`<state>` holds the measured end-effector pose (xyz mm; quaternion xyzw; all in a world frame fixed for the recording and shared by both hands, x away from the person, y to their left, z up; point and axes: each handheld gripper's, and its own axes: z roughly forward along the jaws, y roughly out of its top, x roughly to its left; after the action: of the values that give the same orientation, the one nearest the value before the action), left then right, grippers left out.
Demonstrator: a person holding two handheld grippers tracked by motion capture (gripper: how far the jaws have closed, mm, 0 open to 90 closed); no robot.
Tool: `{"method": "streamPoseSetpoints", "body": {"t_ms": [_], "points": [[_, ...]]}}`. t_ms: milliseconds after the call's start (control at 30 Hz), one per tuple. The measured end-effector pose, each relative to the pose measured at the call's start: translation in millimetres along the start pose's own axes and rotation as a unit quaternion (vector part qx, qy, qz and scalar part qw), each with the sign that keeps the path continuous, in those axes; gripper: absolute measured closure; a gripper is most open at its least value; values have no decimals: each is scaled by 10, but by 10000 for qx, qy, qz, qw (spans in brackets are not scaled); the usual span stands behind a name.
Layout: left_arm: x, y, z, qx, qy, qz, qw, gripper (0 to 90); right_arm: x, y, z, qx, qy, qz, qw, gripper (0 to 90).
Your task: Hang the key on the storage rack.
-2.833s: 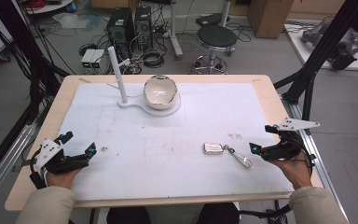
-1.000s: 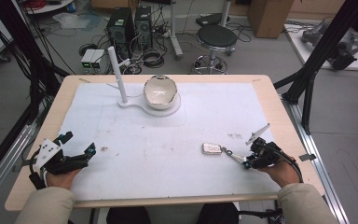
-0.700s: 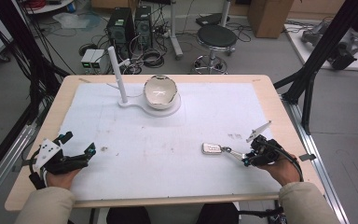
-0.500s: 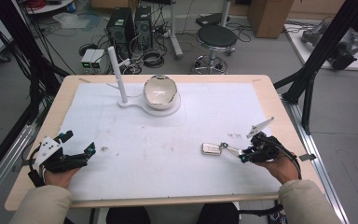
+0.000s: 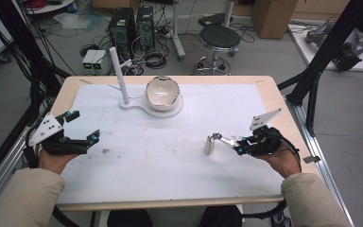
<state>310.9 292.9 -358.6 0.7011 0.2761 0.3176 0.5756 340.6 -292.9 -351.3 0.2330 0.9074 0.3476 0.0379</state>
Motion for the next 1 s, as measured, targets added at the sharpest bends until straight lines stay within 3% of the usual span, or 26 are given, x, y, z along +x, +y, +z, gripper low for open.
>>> {"method": "streamPoseSetpoints", "body": {"t_ms": [67,200,333,467,600,700,733,833,967,1000], "points": [[-1,170,72,-9,-222,135,9997,17,6,59,-11,-136,86,-87,9998,741],[-5,452,195,-34,-671,214,9975,17,-23,204,-39,-520,279,-317,9978,741],[-34,657,337,101,-1114,314,9932,17,-20,378,-27,-573,365,-590,9959,741],[-89,788,470,222,-1398,366,9892,17,2,537,-10,-625,413,-822,9938,742],[-175,875,646,431,-1868,359,9808,17,22,677,31,-630,592,-1038,9908,741],[-275,931,811,631,-2187,550,9722,17,64,781,78,-604,671,-1221,9884,741],[-307,935,849,636,-2229,537,9713,17,81,824,99,-571,716,-1304,9872,741],[-408,952,1003,859,-2427,638,9642,17,118,920,147,-539,786,-1455,9848,741],[-557,986,1174,959,-2733,675,9547,17,157,979,184,-424,861,-1590,9826,741],[-586,991,1202,978,-2768,679,9535,17,157,979,184,-424,861,-1590,9826,741]]}}
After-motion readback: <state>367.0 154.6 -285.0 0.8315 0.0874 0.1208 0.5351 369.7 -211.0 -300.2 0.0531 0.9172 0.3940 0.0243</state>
